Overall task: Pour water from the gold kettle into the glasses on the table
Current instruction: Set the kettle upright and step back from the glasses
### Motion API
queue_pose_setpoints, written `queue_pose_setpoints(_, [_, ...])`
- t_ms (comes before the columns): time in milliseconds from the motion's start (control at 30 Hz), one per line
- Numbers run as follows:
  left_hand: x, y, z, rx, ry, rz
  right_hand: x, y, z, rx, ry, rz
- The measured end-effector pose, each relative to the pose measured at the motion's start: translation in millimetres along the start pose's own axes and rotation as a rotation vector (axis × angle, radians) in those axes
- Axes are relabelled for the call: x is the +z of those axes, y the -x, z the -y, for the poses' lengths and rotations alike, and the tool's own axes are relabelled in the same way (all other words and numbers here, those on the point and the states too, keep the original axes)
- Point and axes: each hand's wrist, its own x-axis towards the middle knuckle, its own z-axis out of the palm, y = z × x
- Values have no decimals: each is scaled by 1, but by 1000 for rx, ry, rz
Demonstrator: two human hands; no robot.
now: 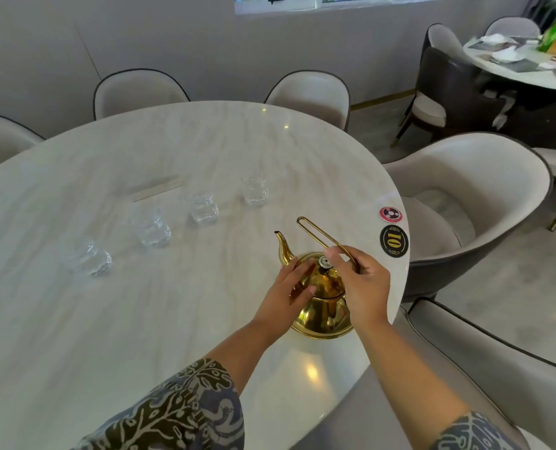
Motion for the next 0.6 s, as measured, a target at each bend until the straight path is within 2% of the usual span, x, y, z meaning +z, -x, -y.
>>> queue_pose_setpoints(333, [9,2,5,-23,-5,-12,-7,0,-18,13,-14,24])
queue_pose_setpoints(600, [13,3,5,-24,-11,-26,-9,-2,-25,-70,68,66])
